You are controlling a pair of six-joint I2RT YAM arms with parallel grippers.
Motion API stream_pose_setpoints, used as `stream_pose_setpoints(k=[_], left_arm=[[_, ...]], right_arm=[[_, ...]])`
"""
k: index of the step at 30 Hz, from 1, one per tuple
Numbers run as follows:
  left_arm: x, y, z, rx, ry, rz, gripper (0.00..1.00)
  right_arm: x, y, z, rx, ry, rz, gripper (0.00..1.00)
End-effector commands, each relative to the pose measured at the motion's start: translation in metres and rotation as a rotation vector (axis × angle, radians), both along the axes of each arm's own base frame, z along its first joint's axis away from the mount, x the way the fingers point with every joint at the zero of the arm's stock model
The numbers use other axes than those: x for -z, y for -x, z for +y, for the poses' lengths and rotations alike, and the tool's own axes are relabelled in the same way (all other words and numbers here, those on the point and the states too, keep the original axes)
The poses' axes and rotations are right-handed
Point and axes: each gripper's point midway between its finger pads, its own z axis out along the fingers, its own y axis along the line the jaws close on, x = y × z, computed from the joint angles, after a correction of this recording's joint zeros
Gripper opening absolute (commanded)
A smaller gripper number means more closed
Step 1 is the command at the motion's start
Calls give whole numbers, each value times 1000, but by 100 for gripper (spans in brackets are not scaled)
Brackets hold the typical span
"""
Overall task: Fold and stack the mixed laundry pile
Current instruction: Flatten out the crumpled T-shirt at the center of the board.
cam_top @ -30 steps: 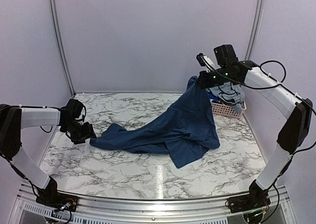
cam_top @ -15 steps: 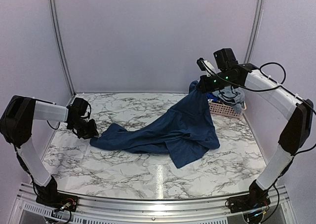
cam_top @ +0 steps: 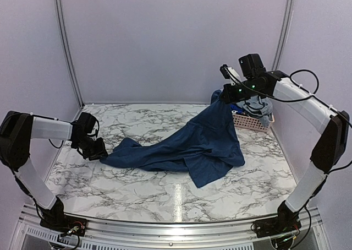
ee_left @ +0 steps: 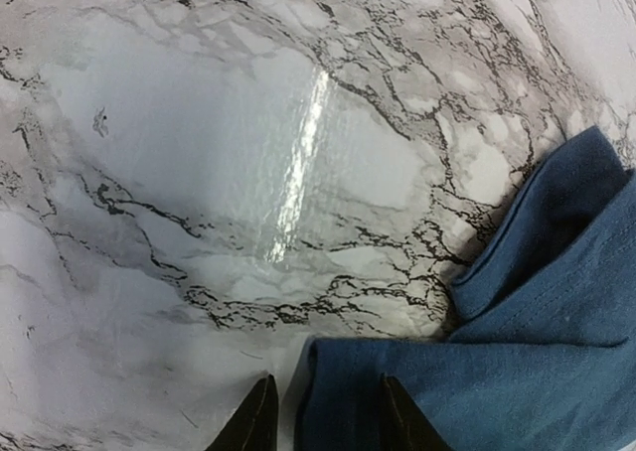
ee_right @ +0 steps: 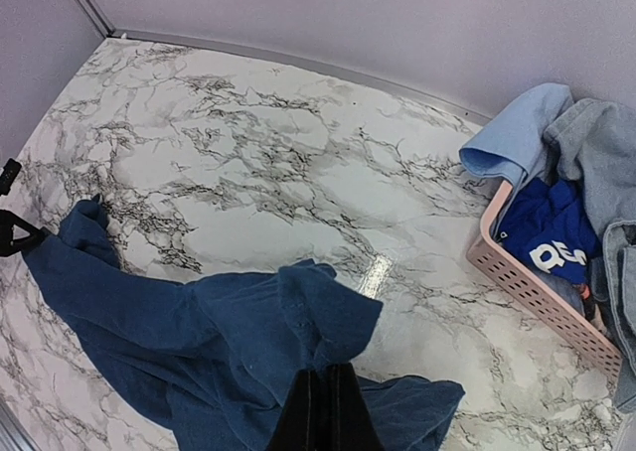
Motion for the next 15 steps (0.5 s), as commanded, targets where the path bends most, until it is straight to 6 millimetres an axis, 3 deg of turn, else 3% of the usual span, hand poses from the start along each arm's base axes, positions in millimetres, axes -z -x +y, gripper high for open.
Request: stream_pose_setpoints(k=[1,3,5,7,10,15], left_arm=[[14,16,1,23,-42,81,33],[10,11,-6,37,-16,71,23],[2,5,-10,26,15,53,0],[-20,-7,-16,8,58,0,0],[-81,-34,-13,-21,55,-173,0],[-217,-71,14,-112,-51,-493,0]], right_arm=[[-23,0,-1,-1,-33,-43,0],[-22,0,0,-6,-36,-40,0],[-23,0,1,-8,-40,-42,0],[-29,-1,0,-3,-44,-52,0],[-50,-4,-2,10,-56,-96,0],[-104,-13,-10,54,-64,-220,0]])
